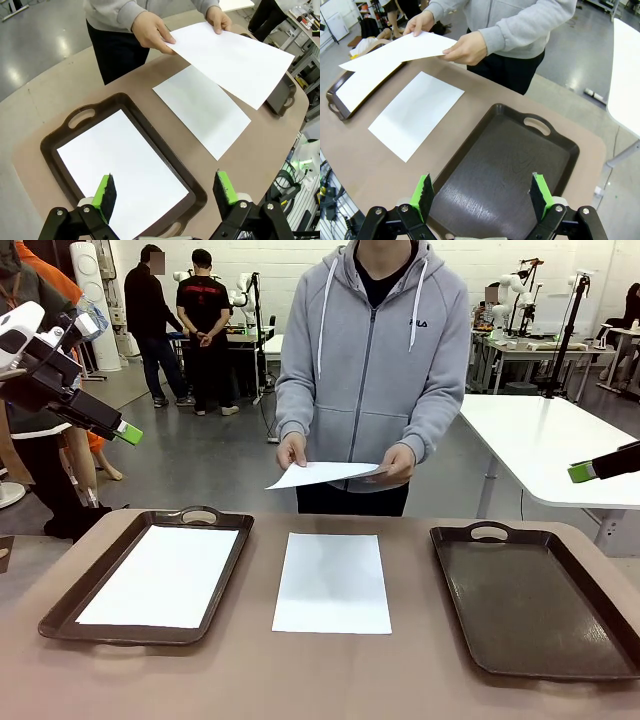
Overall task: Sort the A4 documents.
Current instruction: Receive the A4 Paper.
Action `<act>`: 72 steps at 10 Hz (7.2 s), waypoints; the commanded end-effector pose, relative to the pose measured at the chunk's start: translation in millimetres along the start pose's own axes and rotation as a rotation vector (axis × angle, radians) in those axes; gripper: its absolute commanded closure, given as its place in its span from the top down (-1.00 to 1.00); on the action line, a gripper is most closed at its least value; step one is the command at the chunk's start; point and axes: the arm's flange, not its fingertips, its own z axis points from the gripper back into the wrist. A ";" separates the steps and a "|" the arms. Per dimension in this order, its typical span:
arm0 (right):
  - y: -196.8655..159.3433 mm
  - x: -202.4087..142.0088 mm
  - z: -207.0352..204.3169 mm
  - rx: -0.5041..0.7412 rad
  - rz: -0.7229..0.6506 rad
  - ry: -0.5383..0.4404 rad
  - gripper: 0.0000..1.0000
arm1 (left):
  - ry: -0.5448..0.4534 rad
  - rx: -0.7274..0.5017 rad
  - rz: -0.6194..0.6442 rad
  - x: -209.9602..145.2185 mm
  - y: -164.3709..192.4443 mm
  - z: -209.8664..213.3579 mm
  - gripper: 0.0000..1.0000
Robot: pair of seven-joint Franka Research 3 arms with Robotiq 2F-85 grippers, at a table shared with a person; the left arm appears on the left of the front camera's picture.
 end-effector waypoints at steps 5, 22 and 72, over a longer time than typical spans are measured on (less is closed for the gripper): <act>-0.2 -0.4 -2.0 0.008 -0.001 -0.001 1.00 | -0.002 -0.007 -0.018 -1.2 1.8 1.2 1.00; -0.2 -0.4 -2.0 0.008 -0.001 -0.001 1.00 | -0.002 -0.007 -0.018 -1.2 1.8 1.2 1.00; 84.7 55.9 -325.4 0.995 -1.186 0.238 -1.00 | -0.002 -0.007 -0.018 -1.2 1.8 1.2 1.00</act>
